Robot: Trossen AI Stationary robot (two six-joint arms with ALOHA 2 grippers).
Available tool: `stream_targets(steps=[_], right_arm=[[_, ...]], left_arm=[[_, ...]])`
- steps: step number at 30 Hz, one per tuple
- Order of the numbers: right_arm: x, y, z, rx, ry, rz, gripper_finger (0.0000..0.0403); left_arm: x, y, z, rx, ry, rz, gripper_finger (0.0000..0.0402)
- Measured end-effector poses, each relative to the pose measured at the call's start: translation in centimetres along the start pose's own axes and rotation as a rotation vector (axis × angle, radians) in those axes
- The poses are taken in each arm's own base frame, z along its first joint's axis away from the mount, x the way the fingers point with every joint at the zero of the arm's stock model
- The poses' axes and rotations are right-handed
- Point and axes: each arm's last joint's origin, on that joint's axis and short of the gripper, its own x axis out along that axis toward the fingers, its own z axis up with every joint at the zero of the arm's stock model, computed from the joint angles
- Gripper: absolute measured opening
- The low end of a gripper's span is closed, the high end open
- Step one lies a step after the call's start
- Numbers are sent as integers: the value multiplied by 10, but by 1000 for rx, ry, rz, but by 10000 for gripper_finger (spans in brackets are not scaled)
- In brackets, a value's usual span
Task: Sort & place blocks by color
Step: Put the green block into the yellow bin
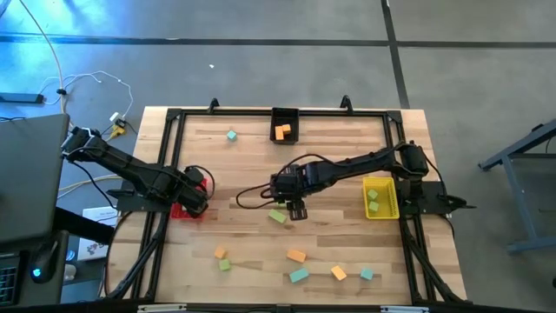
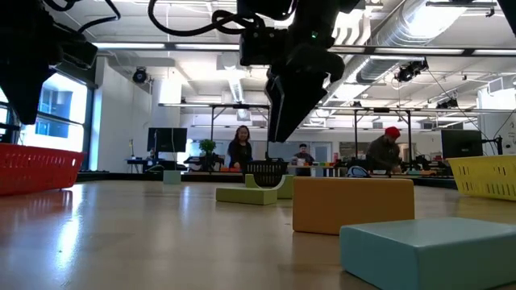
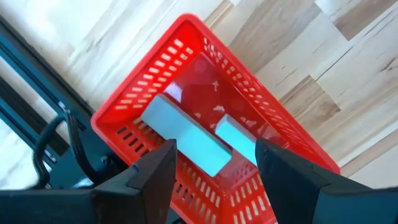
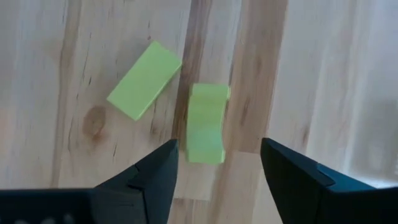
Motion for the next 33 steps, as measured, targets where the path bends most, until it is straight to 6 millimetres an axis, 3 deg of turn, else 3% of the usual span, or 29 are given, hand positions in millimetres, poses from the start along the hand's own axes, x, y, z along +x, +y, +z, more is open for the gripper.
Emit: stream_targets(steps=[6, 15, 33], right_arm=[[16, -3, -3, 15, -1, 17, 216], [19, -2, -3, 34, -9, 29, 216], [59, -2, -9, 59, 76, 65, 216]], left_arm=[[0, 0, 1, 23, -31, 8, 202], [0, -2, 3, 58, -57, -8, 202], [0, -2, 3, 83, -85, 3, 202]])
